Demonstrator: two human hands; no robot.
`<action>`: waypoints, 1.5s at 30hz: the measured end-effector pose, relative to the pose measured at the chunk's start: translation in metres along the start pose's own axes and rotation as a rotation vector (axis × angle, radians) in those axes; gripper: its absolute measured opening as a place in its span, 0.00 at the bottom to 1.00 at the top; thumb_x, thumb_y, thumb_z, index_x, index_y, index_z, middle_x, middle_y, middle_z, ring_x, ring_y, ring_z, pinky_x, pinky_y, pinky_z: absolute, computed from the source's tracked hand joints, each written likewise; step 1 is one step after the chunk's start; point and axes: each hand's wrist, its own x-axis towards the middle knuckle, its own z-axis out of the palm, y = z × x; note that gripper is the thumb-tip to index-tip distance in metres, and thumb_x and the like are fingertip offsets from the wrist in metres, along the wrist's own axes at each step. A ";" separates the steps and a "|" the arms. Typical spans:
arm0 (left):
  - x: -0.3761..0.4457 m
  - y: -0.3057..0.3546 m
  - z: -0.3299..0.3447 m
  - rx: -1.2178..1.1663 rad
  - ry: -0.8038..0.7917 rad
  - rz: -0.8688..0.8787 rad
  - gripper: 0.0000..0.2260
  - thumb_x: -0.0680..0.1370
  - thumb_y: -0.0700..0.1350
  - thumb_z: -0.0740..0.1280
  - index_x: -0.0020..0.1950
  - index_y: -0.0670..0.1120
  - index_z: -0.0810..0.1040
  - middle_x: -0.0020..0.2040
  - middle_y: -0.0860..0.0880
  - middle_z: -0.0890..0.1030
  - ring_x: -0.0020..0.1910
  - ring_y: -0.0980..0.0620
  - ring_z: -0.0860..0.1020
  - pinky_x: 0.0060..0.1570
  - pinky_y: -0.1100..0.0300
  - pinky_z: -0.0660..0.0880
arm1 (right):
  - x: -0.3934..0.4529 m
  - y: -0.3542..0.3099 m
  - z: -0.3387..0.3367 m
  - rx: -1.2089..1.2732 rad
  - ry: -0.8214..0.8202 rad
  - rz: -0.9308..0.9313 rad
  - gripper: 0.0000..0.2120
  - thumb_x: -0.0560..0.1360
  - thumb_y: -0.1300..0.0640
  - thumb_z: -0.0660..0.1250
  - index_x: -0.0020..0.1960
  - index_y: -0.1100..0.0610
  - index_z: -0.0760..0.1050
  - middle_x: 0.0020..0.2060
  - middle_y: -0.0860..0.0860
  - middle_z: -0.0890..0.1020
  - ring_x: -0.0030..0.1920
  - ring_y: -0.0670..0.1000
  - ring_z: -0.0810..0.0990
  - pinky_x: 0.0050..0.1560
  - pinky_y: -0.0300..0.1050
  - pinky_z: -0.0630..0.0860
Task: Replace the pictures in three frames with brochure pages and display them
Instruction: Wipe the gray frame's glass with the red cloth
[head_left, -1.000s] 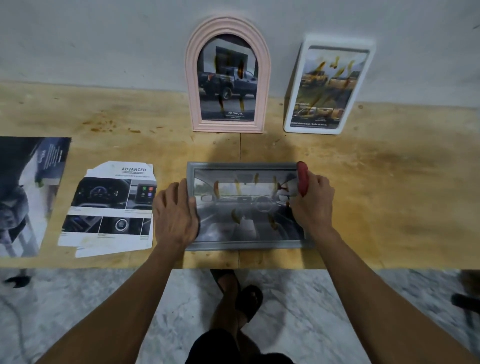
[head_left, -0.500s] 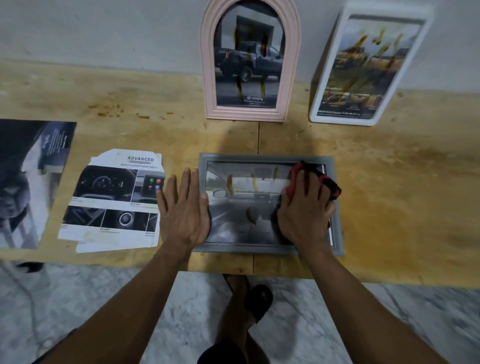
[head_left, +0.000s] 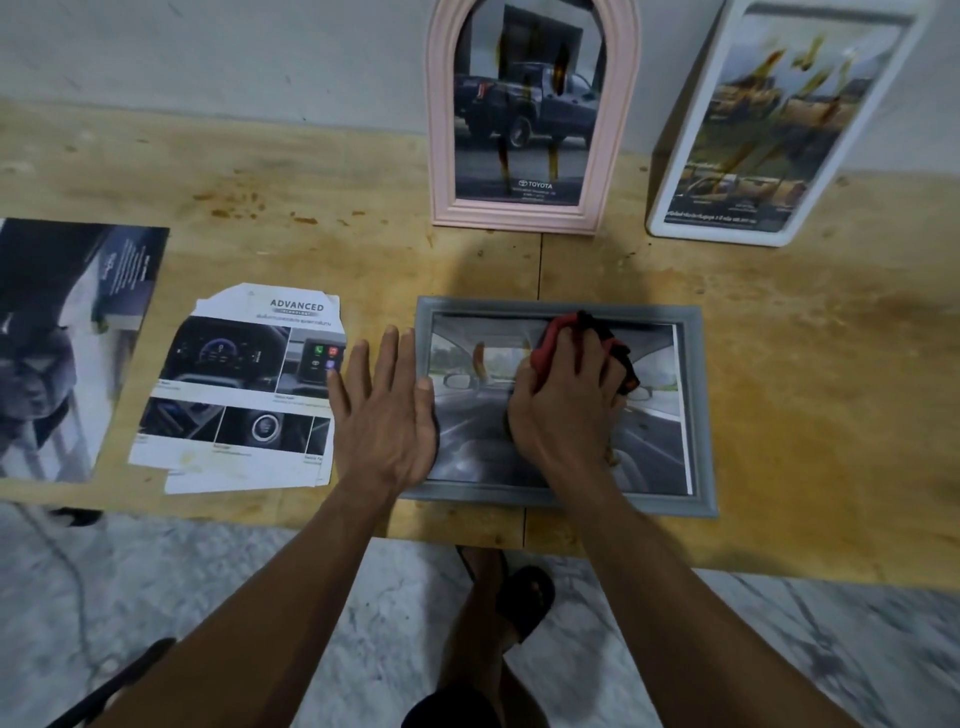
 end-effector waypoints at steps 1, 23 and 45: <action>0.000 0.000 0.000 0.001 -0.002 0.000 0.28 0.82 0.58 0.38 0.82 0.54 0.43 0.82 0.55 0.44 0.81 0.49 0.41 0.77 0.43 0.36 | -0.001 -0.003 0.002 -0.001 -0.006 -0.014 0.29 0.81 0.44 0.54 0.79 0.53 0.54 0.78 0.52 0.54 0.75 0.59 0.49 0.73 0.62 0.51; 0.004 0.003 -0.010 -0.088 -0.135 -0.053 0.29 0.81 0.61 0.33 0.82 0.56 0.42 0.81 0.59 0.41 0.80 0.51 0.37 0.76 0.43 0.33 | -0.012 -0.027 0.017 -0.056 -0.268 -0.580 0.21 0.80 0.52 0.58 0.73 0.48 0.66 0.74 0.44 0.65 0.70 0.56 0.58 0.63 0.58 0.62; 0.002 0.003 -0.006 -0.018 -0.086 -0.015 0.26 0.84 0.60 0.38 0.82 0.56 0.40 0.82 0.54 0.42 0.80 0.46 0.38 0.76 0.40 0.35 | -0.074 0.027 0.001 0.025 -0.281 -0.731 0.13 0.73 0.52 0.55 0.50 0.53 0.76 0.47 0.48 0.79 0.49 0.53 0.72 0.48 0.50 0.66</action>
